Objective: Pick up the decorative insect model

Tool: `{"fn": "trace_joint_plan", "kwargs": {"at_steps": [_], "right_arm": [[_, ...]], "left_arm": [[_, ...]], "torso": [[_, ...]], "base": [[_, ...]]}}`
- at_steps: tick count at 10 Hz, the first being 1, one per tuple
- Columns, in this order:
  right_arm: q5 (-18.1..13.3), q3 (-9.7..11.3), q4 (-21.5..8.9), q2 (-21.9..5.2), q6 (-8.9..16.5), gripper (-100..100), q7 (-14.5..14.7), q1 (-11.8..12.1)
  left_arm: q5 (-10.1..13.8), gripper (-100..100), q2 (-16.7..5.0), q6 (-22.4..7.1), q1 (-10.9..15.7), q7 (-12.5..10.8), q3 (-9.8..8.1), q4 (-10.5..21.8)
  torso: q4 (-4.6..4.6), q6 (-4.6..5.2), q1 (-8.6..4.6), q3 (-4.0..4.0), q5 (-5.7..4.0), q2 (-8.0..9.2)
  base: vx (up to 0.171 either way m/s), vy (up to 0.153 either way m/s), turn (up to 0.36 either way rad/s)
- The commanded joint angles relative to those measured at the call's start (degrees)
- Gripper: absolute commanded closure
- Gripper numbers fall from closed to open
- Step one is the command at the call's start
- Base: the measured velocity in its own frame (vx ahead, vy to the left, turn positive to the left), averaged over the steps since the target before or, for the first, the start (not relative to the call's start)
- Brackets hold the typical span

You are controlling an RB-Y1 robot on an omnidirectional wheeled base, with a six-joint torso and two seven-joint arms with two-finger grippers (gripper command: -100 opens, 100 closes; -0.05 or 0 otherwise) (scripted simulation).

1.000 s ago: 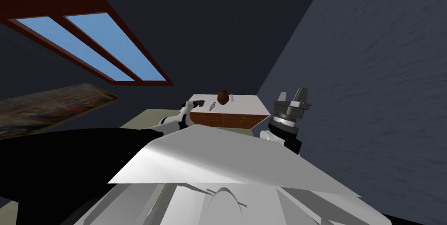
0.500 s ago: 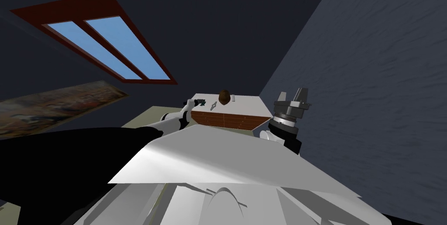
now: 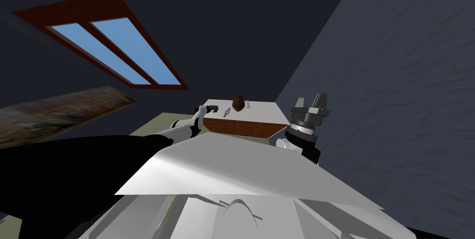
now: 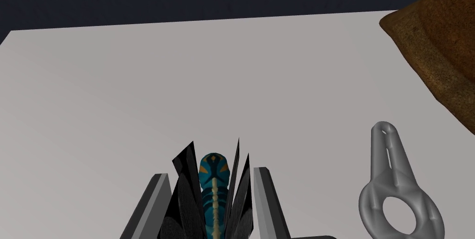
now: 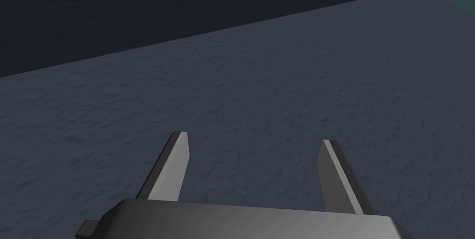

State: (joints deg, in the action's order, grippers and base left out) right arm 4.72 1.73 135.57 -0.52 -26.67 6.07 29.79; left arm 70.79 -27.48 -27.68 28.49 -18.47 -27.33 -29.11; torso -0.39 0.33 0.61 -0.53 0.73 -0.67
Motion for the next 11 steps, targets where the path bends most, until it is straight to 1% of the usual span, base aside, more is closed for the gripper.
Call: {"fn": "trace_joint_plan", "kwargs": {"at_steps": [1,2,3,4,5,6,7,8,9,10,11], "right_arm": [[0.0,0.0,0.0,0.0,0.0,0,0.0,0.0],[0.0,0.0,0.0,0.0,0.0,0,0.0,-0.02],[0.0,0.0,0.0,0.0,0.0,0,0.0,-0.01],[0.0,0.0,-0.01,-0.01,0.0,0,0.0,-0.01],[0.0,0.0,0.0,0.0,0.0,0,0.0,0.0],[0.0,0.0,0.0,0.0,0.0,0,0.0,0.0],[0.0,0.0,0.0,0.0,0.0,0,0.0,-0.01],[0.0,0.0,0.0,0.0,0.0,0,0.0,0.0],[0.0,0.0,0.0,0.0,0.0,0,0.0,0.0],[0.0,0.0,0.0,0.0,0.0,0,0.0,-0.01],[0.0,0.0,0.0,0.0,0.0,0,0.0,0.0]], "left_arm": [[-1.77,100,1.09,-0.37,-2.86,-2.86,-1.51,-2.86],[-1.77,100,1.09,-0.37,-4.14,-3.71,-1.51,-4.31],[-3.78,100,2.18,-0.78,-5.96,-5.21,-2.98,-6.01],[-3.78,100,2.18,-0.78,-7.0,-5.67,-2.98,-6.59],[-3.78,100,2.18,-0.78,-8.92,-7.77,-2.98,-9.4],[-5.8,100,3.28,-1.18,-10.84,-10.22,-4.45,-11.77],[-5.8,100,3.28,-1.18,-13.15,-11.94,-4.45,-15.01],[-5.8,100,3.28,-1.18,-13.69,-11.94,-4.45,-15.62],[-7.82,100,4.37,-1.59,-15.89,-15.81,-5.92,-18.24],[-7.82,100,4.37,-1.59,-18.19,-16.06,-5.92,-21.02],[-7.82,100,4.37,-1.59,-18.47,-16.06,-5.92,-21.25]], "torso": [[0.0,0.0,0.0,0.0,0.0,0.0],[-0.09,0.31,0.04,-0.09,0.19,-0.08],[-0.17,0.31,0.13,-0.18,0.28,-0.19],[-0.29,0.57,0.17,-0.32,0.49,-0.35],[-0.45,0.54,0.17,-0.46,0.63,-0.47],[-0.51,0.42,0.15,-0.51,0.64,-0.52],[-0.55,0.64,0.15,-0.56,0.76,-0.56],[-0.57,0.56,0.2,-0.59,0.78,-0.61],[-0.59,0.45,0.22,-0.61,0.78,-0.64],[-0.62,0.69,0.23,-0.64,0.89,-0.66],[-0.63,0.62,0.27,-0.67,0.9,-0.71]], "base": [[0.001,0.023,-0.307],[-0.008,0.041,-0.241],[-0.001,0.048,-0.314],[-0.001,0.04,-0.195],[-0.003,0.007,-0.014],[-0.006,0.01,-0.283],[-0.008,0.022,-0.203],[-0.002,0.008,-0.004],[-0.004,0.017,-0.296],[-0.007,0.029,-0.227],[-0.001,0.015,0.01]]}}
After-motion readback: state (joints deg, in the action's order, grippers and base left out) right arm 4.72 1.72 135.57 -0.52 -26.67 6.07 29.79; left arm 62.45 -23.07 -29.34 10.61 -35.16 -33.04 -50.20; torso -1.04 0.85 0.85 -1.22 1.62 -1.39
